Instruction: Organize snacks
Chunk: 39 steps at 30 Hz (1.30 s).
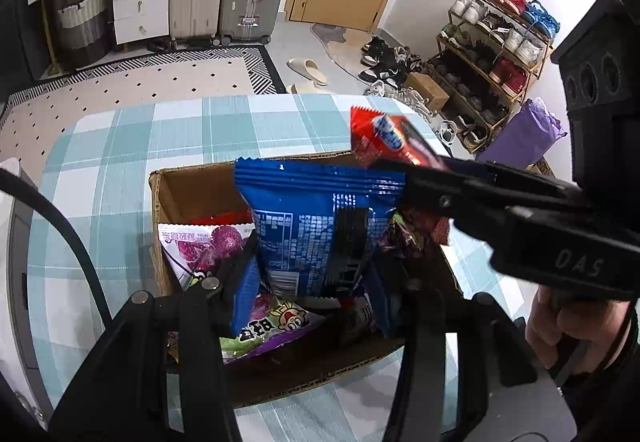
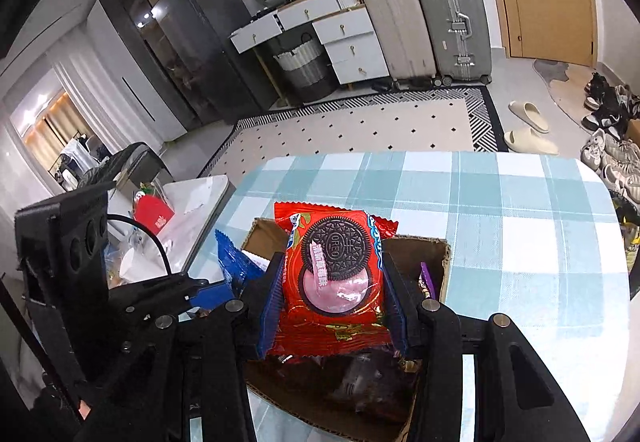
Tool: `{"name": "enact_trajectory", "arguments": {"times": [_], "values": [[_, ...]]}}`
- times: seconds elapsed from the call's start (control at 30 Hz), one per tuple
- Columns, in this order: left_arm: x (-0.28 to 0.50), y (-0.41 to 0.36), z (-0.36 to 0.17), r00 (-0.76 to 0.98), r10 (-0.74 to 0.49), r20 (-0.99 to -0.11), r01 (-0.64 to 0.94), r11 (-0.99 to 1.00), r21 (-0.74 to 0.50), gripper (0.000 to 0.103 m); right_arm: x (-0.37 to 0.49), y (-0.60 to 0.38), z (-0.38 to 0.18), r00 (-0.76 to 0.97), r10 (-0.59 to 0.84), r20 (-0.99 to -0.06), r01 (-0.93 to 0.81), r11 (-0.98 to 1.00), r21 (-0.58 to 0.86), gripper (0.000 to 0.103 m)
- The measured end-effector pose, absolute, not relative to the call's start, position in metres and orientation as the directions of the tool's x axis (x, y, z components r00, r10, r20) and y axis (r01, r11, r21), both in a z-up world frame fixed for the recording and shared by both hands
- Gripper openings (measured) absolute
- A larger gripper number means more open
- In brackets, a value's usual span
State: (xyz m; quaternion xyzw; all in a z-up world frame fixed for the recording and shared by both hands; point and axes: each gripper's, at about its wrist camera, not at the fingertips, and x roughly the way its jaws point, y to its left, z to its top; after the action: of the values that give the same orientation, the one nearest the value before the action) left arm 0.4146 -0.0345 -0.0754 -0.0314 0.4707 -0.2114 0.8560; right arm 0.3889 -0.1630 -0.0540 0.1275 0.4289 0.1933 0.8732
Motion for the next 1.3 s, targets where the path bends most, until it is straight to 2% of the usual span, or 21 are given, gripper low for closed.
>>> {"name": "enact_trajectory", "arguments": {"times": [0.07,0.2,0.57,0.73,0.93,1.1,1.17,1.23,1.3], "values": [[0.414,-0.035,-0.074,0.464,-0.376,-0.802,0.328,0.914,-0.239,0.046,0.391,-0.162,-0.059,0.542,0.449,-0.710,-0.222,0.892,0.394,0.045],[0.417,-0.031,-0.078,0.447,-0.346,-0.825,0.300,0.927,-0.226,0.062,0.393,-0.163,-0.068,0.517,0.464,-0.719,-0.196,0.882,0.428,0.045],[0.419,-0.030,-0.077,0.433,-0.358,-0.827,0.306,0.922,-0.239,0.062,0.387,-0.170,-0.072,0.530,0.449,-0.719,-0.183,0.889,0.420,0.051],[0.415,-0.027,-0.068,0.458,-0.353,-0.816,0.298,0.925,-0.233,0.062,0.377,-0.178,-0.058,0.582,0.423,-0.694,-0.181,0.900,0.397,0.061],[0.395,-0.018,-0.041,0.547,-0.337,-0.767,0.283,0.936,-0.210,0.063,0.362,-0.185,-0.036,0.633,0.415,-0.654,-0.194,0.902,0.385,0.062],[0.364,-0.013,-0.007,0.656,-0.275,-0.703,0.268,0.955,-0.123,0.064,0.343,-0.186,-0.016,0.671,0.419,-0.611,-0.219,0.900,0.377,0.062],[0.351,-0.010,0.006,0.689,-0.262,-0.676,0.264,0.959,-0.103,0.067,0.330,-0.187,-0.005,0.696,0.423,-0.580,-0.237,0.898,0.370,0.063],[0.337,-0.006,0.018,0.723,-0.246,-0.645,0.251,0.964,-0.087,0.077,0.314,-0.187,0.005,0.725,0.416,-0.549,-0.255,0.902,0.347,0.068],[0.320,-0.001,0.031,0.756,-0.242,-0.608,0.240,0.967,-0.086,0.079,0.296,-0.188,0.016,0.756,0.414,-0.508,-0.275,0.904,0.327,0.072]]}}
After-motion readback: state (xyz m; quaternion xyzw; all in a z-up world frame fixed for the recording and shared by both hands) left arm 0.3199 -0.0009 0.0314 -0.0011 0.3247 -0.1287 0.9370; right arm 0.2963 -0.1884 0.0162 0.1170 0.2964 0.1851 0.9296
